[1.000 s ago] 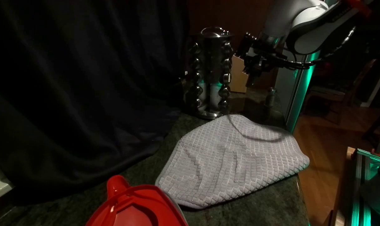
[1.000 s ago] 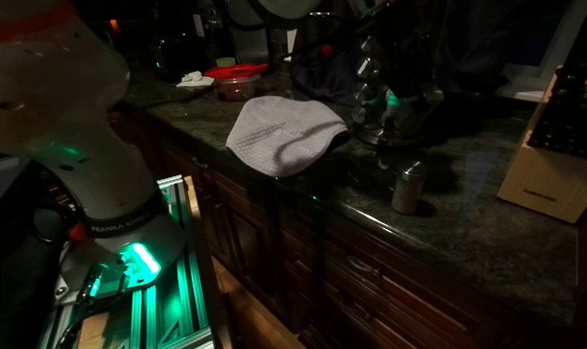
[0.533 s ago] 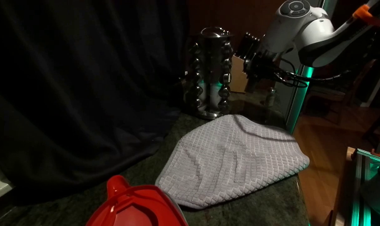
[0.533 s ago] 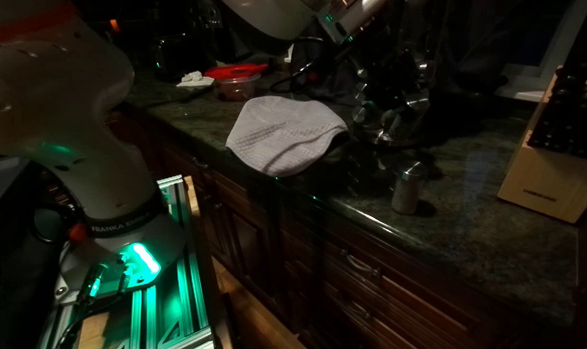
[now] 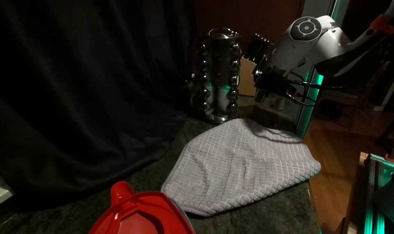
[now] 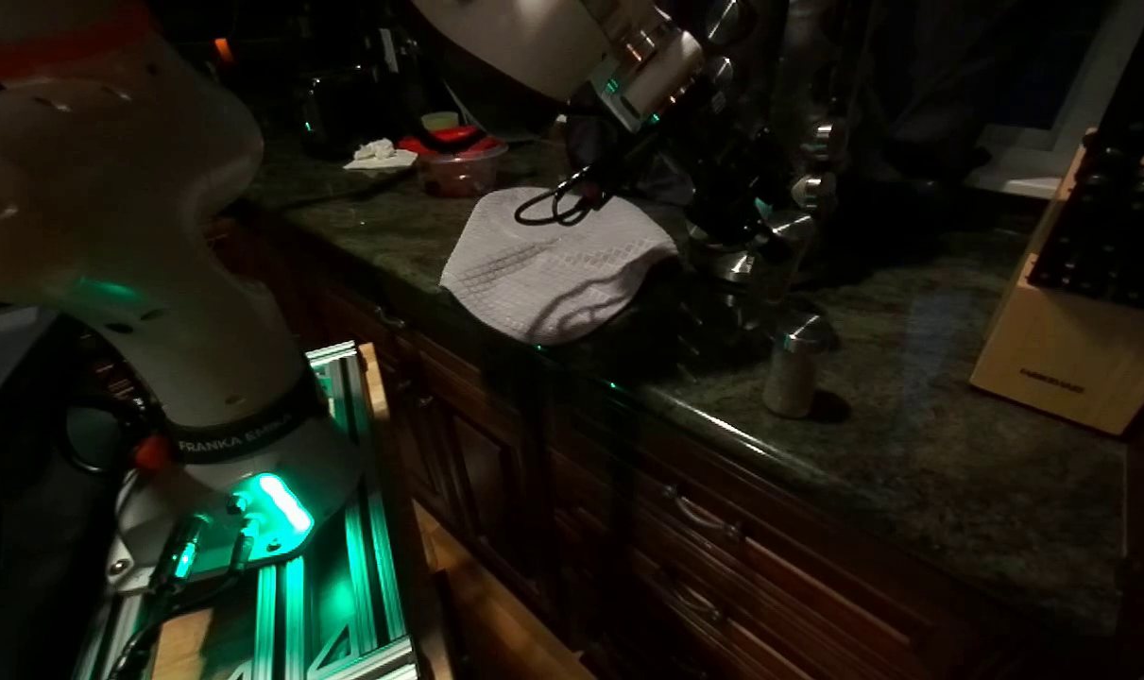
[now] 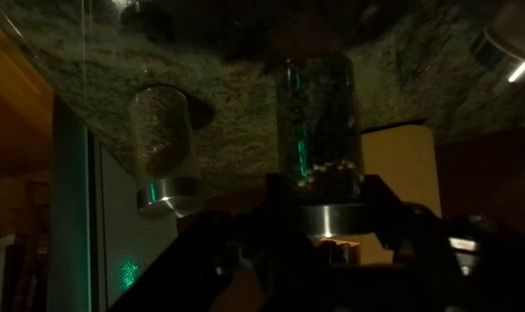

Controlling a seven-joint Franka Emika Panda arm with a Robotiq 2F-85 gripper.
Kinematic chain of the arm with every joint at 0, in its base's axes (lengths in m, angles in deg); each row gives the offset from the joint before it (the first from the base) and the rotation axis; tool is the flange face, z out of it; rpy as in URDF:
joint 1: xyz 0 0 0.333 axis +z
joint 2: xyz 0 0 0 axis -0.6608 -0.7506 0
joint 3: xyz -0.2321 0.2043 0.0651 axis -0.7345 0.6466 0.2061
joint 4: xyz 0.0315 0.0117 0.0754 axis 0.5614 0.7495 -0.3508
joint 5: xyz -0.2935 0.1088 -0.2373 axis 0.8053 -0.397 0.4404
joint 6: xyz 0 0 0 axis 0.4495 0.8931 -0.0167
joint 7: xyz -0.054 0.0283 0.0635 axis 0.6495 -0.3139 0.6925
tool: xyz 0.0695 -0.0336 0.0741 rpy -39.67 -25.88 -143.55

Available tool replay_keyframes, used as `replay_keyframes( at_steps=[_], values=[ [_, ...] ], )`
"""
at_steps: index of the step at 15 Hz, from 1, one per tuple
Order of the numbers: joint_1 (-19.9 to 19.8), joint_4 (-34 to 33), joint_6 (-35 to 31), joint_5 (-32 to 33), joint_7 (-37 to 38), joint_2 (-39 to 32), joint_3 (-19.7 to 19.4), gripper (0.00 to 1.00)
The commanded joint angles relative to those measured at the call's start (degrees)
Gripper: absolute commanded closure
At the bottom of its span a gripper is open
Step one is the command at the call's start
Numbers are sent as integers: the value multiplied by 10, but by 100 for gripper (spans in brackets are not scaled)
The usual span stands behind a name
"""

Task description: Rotate the silver stand then place one jar from the stand on the counter.

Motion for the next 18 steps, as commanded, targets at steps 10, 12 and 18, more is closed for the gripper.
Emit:
replay_keyframes(
  at_steps=[10, 12, 18],
  values=[
    [118, -3, 147, 82, 98, -62, -57, 75],
    [140, -4, 156, 80, 103, -69, -73, 75],
    [173, -8, 162, 81, 111, -82, -95, 75]
  ],
)
